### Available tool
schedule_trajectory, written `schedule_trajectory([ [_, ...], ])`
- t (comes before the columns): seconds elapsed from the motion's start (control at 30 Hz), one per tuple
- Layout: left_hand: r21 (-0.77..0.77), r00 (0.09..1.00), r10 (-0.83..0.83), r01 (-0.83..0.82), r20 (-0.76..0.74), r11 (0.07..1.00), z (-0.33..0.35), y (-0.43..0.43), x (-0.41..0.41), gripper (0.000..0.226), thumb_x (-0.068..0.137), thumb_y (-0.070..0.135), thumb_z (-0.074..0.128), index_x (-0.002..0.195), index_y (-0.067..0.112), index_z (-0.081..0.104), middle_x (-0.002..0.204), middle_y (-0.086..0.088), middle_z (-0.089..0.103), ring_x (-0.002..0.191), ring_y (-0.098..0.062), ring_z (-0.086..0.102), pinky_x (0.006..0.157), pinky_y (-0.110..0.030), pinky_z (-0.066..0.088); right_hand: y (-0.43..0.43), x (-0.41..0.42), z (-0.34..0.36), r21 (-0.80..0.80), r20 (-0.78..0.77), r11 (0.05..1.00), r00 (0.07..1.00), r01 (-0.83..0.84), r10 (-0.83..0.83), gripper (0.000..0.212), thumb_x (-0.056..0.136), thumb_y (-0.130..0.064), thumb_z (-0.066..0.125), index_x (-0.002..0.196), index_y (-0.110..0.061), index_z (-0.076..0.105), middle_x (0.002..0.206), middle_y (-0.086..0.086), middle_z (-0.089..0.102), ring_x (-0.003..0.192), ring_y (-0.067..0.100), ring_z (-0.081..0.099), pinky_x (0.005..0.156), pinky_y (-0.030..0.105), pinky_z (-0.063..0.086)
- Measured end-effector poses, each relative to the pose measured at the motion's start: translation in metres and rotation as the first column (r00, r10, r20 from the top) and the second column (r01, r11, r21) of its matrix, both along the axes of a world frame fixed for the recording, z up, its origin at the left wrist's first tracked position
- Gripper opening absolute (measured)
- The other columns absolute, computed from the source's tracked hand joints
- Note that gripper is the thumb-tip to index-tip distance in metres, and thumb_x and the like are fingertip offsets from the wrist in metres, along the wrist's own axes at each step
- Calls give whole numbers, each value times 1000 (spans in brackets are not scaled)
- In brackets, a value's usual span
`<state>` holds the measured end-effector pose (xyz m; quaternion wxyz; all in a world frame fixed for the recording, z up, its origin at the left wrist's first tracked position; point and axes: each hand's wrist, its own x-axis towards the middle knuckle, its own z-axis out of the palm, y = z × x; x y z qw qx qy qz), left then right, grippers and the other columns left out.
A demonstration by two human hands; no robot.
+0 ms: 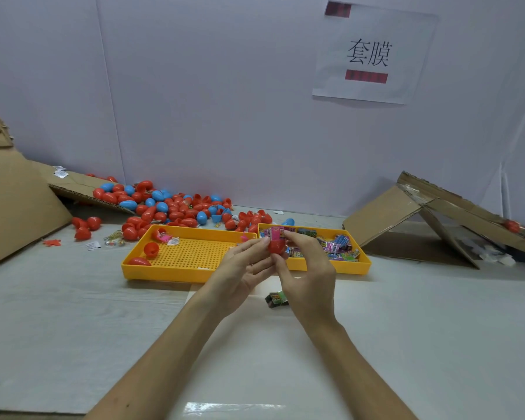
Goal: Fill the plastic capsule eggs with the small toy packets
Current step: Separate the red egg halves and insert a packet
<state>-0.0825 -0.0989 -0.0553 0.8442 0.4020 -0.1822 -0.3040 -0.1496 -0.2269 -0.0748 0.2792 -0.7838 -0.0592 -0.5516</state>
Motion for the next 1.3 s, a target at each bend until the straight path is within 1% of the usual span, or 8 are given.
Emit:
schedule_trajectory([
  [0.07,-8,1000,-10,10,-3,1000,0,0,0,35,90,23,72,120,5,68,121,-22,70,113,-31,70,80,-28,60,0,0,-1,0,-6,1000,1000,28,-28,35,84,-13,78,118,-10,69,113,0,71,107,13,65,89,41,57],
  [0.27,6,1000,-25,24,11,1000,0,1,0,40,90,25,71,125,6,65,123,-20,70,115,-31,69,83,-30,60,-1,0,-2,-18,-26,999,999,36,-37,35,84,-14,77,118,-8,71,113,3,74,107,18,67,87,46,58],
  [0.5,36,998,-43,41,50,999,2,1,-3,45,92,29,67,131,8,60,126,-17,69,117,-30,68,89,-31,59,-2,0,-2,-30,-38,999,998,40,-41,36,84,-11,79,119,-7,71,114,4,73,110,19,66,89,46,57],
  [0.8,50,996,-69,66,60,997,1,1,-3,48,90,30,69,131,9,57,124,-16,70,116,-29,68,89,-32,59,0,-1,-1,-10,-44,1000,999,23,-23,40,85,-12,78,124,-9,69,119,3,72,113,16,65,91,45,57],
  [0.97,45,995,-86,84,57,995,0,2,-3,48,93,31,70,134,9,58,126,-16,69,118,-30,67,88,-32,59,0,-1,-1,-22,-23,999,999,47,-47,38,81,-6,82,118,-5,72,114,6,73,109,20,67,89,45,59],
  [1.13,30,995,-97,96,38,995,-1,2,-2,39,93,31,71,127,11,67,128,-19,68,120,-32,66,90,-34,58,-1,0,-1,-29,5,998,998,56,-55,32,80,-6,81,111,-4,75,110,6,74,104,20,69,86,45,60],
  [1.23,57,996,-81,79,34,995,0,1,-2,29,95,34,69,116,16,75,126,-16,70,118,-30,67,88,-32,59,-2,0,-1,-29,10,998,999,49,-49,29,80,-4,81,108,-4,76,109,5,74,103,19,69,85,45,59],
  [1.3,73,996,-76,72,54,995,-1,0,-2,26,95,35,69,112,17,77,126,-15,70,119,-29,67,88,-31,59,-1,0,-1,-30,6,998,999,53,-53,28,80,-3,82,107,-4,76,107,5,74,102,18,69,85,43,59],
])
